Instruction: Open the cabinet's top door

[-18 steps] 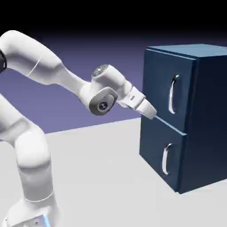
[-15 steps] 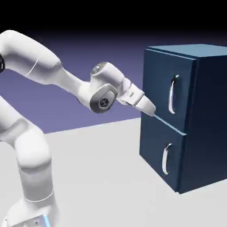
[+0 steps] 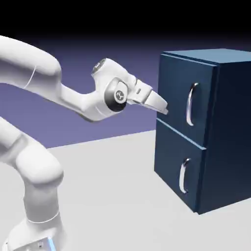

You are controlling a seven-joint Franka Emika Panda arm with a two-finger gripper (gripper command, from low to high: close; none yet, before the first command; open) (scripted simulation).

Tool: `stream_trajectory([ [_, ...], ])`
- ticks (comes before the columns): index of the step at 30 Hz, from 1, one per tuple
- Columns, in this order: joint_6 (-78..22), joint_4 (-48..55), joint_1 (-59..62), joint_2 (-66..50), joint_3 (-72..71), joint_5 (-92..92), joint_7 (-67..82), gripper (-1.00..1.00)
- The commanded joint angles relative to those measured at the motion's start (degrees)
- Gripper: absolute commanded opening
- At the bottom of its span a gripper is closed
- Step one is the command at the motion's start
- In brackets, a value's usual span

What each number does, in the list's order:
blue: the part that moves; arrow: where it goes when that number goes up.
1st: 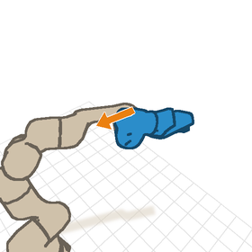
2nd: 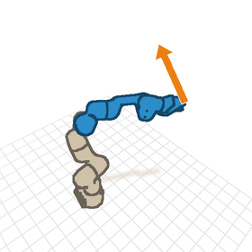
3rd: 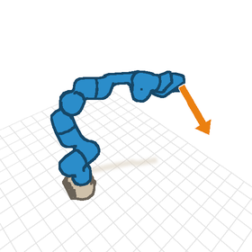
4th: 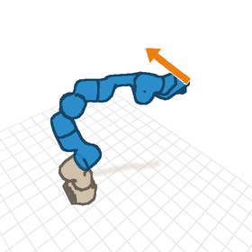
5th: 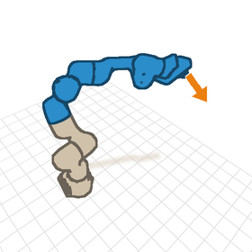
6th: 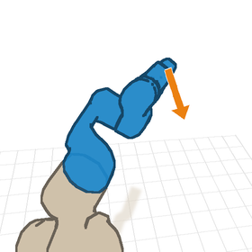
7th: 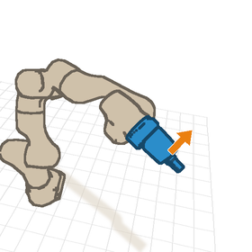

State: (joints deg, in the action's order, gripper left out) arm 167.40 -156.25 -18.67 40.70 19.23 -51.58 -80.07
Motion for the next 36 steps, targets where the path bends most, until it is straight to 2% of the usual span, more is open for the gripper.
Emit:
stream_trajectory([
  [1, -0.32, 0.23, -0.87, 0.39, 0.93, -2.5, -1.82, 0.0],
  [36, -11.49, 8.26, -31.27, 13.99, 33.45, -89.72, -65.43, 0.0],
])
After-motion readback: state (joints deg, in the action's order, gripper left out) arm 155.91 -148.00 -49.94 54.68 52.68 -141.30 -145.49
